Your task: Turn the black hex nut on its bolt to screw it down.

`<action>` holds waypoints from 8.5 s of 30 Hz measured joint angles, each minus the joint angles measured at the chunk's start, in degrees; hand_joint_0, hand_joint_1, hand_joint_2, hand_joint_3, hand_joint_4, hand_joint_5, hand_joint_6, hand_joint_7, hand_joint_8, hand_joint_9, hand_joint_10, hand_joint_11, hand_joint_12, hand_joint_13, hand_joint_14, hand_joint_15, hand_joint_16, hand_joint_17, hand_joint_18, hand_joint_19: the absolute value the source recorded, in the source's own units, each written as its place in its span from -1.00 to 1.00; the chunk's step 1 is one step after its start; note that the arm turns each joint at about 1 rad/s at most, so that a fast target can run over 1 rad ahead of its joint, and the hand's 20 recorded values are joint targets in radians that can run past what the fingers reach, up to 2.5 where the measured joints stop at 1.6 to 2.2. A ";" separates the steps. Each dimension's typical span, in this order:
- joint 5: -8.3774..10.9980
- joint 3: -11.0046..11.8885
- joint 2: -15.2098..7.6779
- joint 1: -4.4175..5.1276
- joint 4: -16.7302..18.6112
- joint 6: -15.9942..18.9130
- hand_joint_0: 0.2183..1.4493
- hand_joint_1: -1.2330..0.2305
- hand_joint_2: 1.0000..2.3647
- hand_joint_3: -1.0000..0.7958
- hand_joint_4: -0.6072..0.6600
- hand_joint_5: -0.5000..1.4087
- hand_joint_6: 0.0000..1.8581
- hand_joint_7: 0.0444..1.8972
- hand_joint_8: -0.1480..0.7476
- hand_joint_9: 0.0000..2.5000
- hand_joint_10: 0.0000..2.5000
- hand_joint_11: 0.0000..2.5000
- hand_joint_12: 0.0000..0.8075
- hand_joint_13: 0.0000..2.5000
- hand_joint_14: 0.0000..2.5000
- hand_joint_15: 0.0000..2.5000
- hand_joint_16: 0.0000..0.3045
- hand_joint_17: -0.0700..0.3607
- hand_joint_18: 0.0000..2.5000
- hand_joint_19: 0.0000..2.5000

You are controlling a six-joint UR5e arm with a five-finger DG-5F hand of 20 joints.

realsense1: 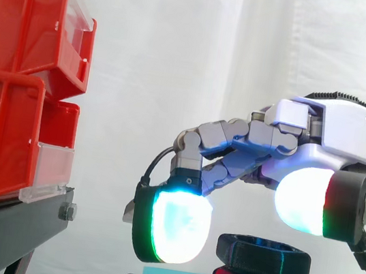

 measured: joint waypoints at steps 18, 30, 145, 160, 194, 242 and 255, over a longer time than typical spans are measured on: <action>-0.03 0.00 0.00 -0.62 -1.73 -0.77 -0.55 0.25 -1.00 -0.44 0.43 -0.60 -0.29 0.08 0.12 -0.38 -0.99 -0.60 -0.12 -0.54 -1.00 -0.87 -0.67 -0.15 -0.46 -0.65; -1.99 -0.01 0.00 -2.33 -2.24 -1.64 -0.55 0.25 -1.00 -0.44 0.45 -0.61 -0.26 0.03 0.12 -0.36 -0.99 -0.59 -0.12 -0.54 -1.00 -0.86 -0.67 -0.15 -0.46 -0.65; -2.04 6.02 0.45 -0.91 -11.52 -5.24 -0.70 0.41 -1.00 -0.44 0.53 -0.61 -0.28 0.04 0.19 -0.41 -0.99 -0.63 0.02 -0.63 -1.00 -0.92 -0.59 -0.03 -0.50 -0.70; -0.02 5.96 0.45 0.99 -14.08 -5.52 -0.66 0.42 -1.00 -0.44 0.46 -0.61 -0.17 -0.05 0.19 -0.32 -0.99 -0.59 -0.01 -0.59 -1.00 -0.91 -0.61 -0.06 -0.47 -0.70; -3.79 6.67 0.60 -3.36 -15.97 -8.03 -0.64 0.39 -1.00 -0.44 0.48 -0.60 -0.23 0.00 0.19 -0.27 -0.99 -0.51 -0.04 -0.56 -1.00 -0.89 -0.62 -0.07 -0.45 -0.69; -0.98 5.29 0.54 0.40 -14.99 -7.94 -0.74 0.55 -1.00 -0.44 0.42 -0.57 -0.34 0.18 0.18 -0.38 -0.99 -0.69 0.04 -0.59 -1.00 -0.92 -0.57 0.01 -0.46 -0.71; -1.28 5.27 0.59 -0.29 -15.06 -7.97 -0.73 0.54 -1.00 -0.44 0.43 -0.58 -0.29 0.13 0.18 -0.35 -0.99 -0.67 0.04 -0.57 -1.00 -0.92 -0.58 0.00 -0.45 -0.71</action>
